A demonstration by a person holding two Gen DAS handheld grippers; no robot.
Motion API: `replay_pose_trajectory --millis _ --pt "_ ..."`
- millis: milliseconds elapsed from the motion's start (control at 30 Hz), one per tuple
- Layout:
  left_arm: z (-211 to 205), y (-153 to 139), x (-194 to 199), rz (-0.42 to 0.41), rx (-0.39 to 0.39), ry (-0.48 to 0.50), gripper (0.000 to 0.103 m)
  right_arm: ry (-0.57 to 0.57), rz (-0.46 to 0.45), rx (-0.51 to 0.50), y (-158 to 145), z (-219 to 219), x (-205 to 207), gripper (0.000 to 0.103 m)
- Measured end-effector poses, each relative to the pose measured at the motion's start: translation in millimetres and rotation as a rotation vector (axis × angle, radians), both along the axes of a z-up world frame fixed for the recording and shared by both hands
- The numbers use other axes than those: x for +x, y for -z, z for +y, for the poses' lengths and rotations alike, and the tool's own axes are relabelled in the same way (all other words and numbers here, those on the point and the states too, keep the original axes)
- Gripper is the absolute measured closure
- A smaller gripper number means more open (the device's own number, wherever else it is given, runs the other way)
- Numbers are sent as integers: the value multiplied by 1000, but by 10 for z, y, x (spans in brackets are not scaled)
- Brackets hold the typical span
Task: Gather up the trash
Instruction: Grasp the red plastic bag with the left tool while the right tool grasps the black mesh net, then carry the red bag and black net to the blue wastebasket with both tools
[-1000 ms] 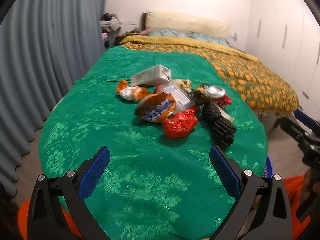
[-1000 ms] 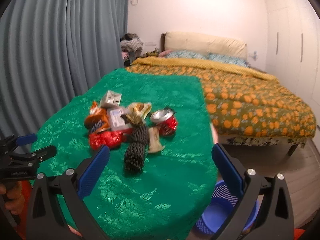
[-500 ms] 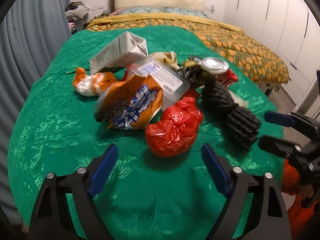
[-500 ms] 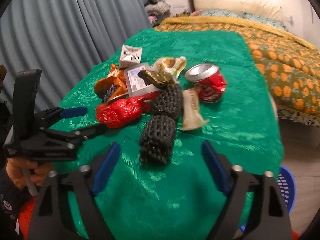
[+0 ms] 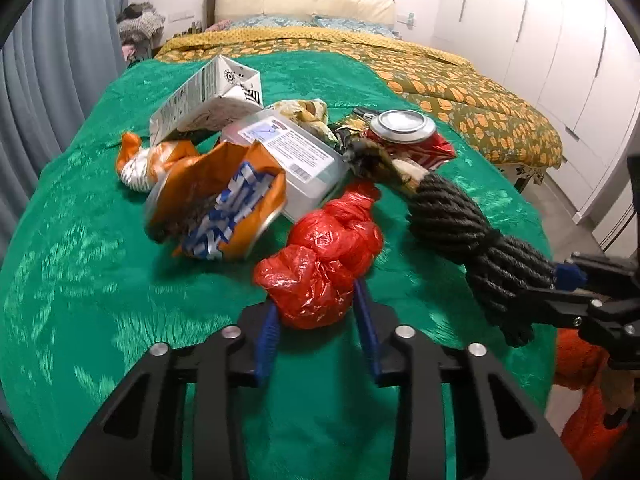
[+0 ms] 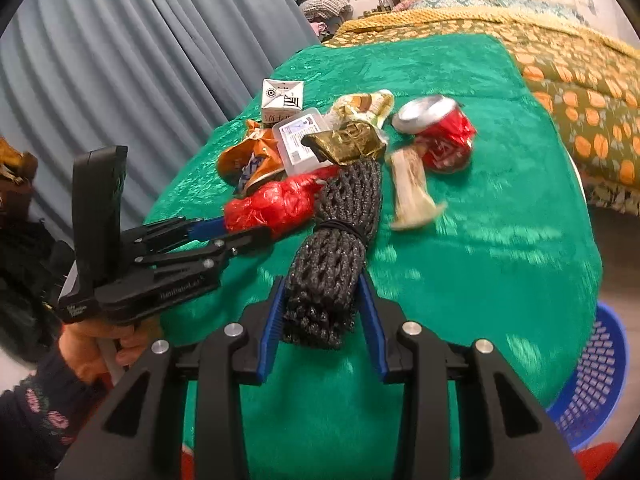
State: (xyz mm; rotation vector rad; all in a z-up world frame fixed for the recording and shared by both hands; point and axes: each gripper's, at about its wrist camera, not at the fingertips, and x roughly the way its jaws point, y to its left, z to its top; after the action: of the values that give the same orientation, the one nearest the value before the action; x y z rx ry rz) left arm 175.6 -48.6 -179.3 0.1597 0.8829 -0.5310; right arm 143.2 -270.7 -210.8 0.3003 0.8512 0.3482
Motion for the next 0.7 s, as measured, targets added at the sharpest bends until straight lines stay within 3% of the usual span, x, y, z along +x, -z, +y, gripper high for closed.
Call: replay_pose_trajectory --millis 133,233,300,333,367,400,433,567,700 --pt "88 -77 -269 105 -31 -19 69 2 26 22 2 -163 -153 68" --pt "103 -89 -487 134 -29 5 65 15 65 -1 39 -282 -196 67" --pt "93 -64 -588 154 -24 24 50 41 89 -31 82 -361 -194 67" --pt "74 -37 -630 166 -20 43 47 48 95 -37 100 -386 -200 59" --pt "57 -23 -651 164 -10 55 42 62 102 -45 111 -418 -189 51" --pt "38 -26 -661 156 2 63 36 74 103 -52 110 -435 -183 34" --pt "20 -39 -653 139 21 71 34 84 100 -59 93 -454 -185 31" --pt "-41 -157 -542 68 71 100 22 68 82 -93 -11 -408 -121 31" --pt "-173 -141 -362 42 125 149 21 8 91 -172 -55 -200 92 31"
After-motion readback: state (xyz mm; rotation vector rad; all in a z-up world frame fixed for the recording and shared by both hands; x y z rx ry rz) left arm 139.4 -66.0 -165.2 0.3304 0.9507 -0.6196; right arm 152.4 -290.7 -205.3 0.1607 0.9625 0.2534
